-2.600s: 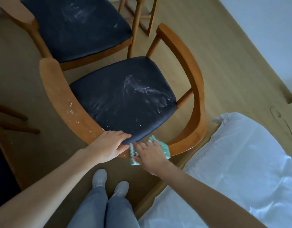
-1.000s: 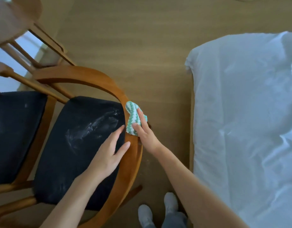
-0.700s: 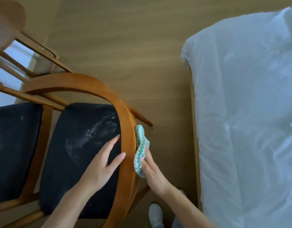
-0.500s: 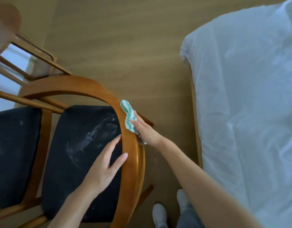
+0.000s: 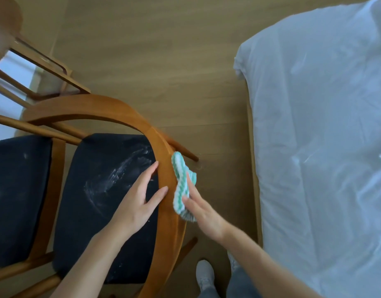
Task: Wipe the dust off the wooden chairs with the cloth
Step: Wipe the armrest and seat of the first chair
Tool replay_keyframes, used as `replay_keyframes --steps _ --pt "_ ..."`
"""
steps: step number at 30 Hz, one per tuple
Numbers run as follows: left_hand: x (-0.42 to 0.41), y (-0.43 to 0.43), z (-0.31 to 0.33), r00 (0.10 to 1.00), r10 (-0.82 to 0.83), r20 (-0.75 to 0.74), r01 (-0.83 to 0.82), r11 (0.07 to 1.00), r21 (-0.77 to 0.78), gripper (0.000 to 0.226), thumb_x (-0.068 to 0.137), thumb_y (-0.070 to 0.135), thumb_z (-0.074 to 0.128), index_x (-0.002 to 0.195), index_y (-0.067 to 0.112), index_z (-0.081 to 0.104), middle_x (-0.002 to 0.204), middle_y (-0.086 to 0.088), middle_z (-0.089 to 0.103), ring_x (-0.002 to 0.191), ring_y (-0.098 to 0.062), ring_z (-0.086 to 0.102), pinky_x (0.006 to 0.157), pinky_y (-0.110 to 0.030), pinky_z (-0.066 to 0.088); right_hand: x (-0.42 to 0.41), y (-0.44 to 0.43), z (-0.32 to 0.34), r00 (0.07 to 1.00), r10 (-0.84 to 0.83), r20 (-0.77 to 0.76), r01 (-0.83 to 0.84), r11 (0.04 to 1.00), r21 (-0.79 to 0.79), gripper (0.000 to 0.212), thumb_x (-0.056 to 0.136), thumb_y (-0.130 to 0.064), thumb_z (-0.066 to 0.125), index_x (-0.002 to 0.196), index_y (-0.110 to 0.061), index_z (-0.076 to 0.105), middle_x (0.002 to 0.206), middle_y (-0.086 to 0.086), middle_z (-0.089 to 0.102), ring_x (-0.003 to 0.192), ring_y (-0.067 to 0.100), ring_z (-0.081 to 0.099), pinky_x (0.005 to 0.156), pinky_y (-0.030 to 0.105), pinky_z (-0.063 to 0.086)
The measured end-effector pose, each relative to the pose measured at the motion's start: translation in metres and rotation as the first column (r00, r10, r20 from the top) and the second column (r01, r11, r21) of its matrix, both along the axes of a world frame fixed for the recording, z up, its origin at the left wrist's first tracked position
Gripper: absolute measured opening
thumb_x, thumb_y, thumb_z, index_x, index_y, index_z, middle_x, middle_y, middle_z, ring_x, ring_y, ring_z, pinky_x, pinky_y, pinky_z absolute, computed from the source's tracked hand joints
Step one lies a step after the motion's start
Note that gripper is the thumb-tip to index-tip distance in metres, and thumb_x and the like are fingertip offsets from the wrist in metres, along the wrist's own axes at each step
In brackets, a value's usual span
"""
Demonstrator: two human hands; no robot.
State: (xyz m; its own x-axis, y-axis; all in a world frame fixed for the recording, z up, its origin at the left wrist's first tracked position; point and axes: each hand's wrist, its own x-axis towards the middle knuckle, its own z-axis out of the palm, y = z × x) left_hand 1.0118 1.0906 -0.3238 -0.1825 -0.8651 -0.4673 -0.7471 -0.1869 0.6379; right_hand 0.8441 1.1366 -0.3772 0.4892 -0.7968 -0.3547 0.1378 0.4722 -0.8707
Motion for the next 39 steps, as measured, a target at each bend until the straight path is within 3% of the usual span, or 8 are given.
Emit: replay_keyframes --steps 4,10,15,22,26,29,35,39 --pt "0.000 0.002 0.001 1.000 -0.006 0.016 0.006 1.000 -0.002 0.060 0.083 0.053 0.046 0.133 0.054 0.013 0.141 0.028 0.021 0.136 -0.001 0.022 0.112 -0.037 0.029 0.004 -0.007 -0.005 0.999 0.003 -0.053 0.001 0.998 0.070 0.087 0.077 -0.080 0.029 0.147 -0.042 -0.005 0.158 -0.013 0.001 0.145 0.011 0.009 0.119 0.042 0.015" --pt "-0.004 0.011 0.004 0.997 0.012 0.070 -0.010 1.000 -0.022 0.059 0.082 0.054 0.043 0.133 0.054 0.012 0.136 0.031 0.020 0.130 0.003 0.021 0.110 -0.039 0.028 0.017 -0.129 -0.007 0.966 0.068 -0.250 -0.054 0.997 0.063 0.057 0.101 -0.049 0.021 0.152 -0.028 0.008 0.156 0.004 0.020 0.142 0.024 0.023 0.113 0.039 0.018" --pt "-0.001 0.015 0.010 0.988 -0.052 0.143 0.057 0.998 -0.027 0.070 0.080 0.057 0.042 0.142 0.042 0.013 0.142 0.020 0.027 0.133 -0.003 0.027 0.112 -0.040 0.030 0.030 -0.169 -0.014 0.913 0.178 -0.366 -0.170 0.984 0.055 0.056 0.103 -0.040 0.026 0.152 -0.025 0.006 0.155 0.010 0.022 0.142 0.029 0.023 0.113 0.037 0.018" --pt "0.000 0.027 0.012 0.992 -0.071 0.104 0.077 0.995 -0.058 0.061 0.087 0.056 0.045 0.136 0.048 0.012 0.138 0.027 0.021 0.131 0.003 0.019 0.110 -0.036 0.026 -0.009 -0.040 0.003 0.971 0.120 -0.208 -0.107 0.991 0.077 0.060 0.100 -0.047 0.027 0.150 -0.033 -0.005 0.159 -0.002 0.005 0.145 0.020 0.012 0.118 0.042 0.013" --pt "0.000 0.033 0.012 0.995 -0.055 0.084 0.060 0.997 -0.053 0.062 0.083 0.050 0.045 0.136 0.050 0.012 0.140 0.025 0.020 0.133 0.002 0.018 0.113 -0.039 0.025 -0.001 0.065 0.007 0.996 0.084 -0.024 -0.083 0.996 0.034 0.066 0.087 -0.066 0.040 0.124 -0.072 -0.014 0.157 -0.019 -0.009 0.145 0.010 0.007 0.117 0.043 0.022" --pt "0.001 0.040 0.014 0.993 -0.066 0.095 0.070 0.997 -0.042 0.063 0.083 0.051 0.044 0.136 0.051 0.010 0.141 0.026 0.017 0.134 0.002 0.016 0.113 -0.039 0.023 0.016 0.094 0.007 0.999 0.035 -0.023 -0.034 0.998 0.061 0.062 0.085 -0.070 0.039 0.114 -0.078 -0.015 0.155 -0.024 -0.012 0.145 0.007 0.002 0.118 0.041 0.021" --pt "0.011 0.063 0.015 0.990 -0.090 0.110 0.095 0.995 -0.039 0.062 0.084 0.051 0.044 0.140 0.043 0.020 0.148 0.013 0.030 0.137 -0.004 0.026 0.112 -0.039 0.029 0.021 0.029 -0.002 0.973 -0.189 -0.130 0.184 0.982 -0.053 0.064 0.090 -0.064 0.033 0.145 -0.036 0.016 0.151 -0.001 0.026 0.138 0.019 0.030 0.114 0.043 0.028" --pt "0.020 0.083 0.011 0.990 -0.061 0.128 0.059 0.998 0.019 0.063 0.082 0.056 0.044 0.140 0.045 0.021 0.149 0.013 0.030 0.138 -0.008 0.027 0.112 -0.042 0.030 0.025 0.001 0.000 0.963 -0.206 -0.171 0.204 0.978 -0.032 0.079 0.084 -0.070 0.028 0.150 -0.034 0.001 0.158 -0.006 0.012 0.145 0.015 0.014 0.117 0.048 0.019"
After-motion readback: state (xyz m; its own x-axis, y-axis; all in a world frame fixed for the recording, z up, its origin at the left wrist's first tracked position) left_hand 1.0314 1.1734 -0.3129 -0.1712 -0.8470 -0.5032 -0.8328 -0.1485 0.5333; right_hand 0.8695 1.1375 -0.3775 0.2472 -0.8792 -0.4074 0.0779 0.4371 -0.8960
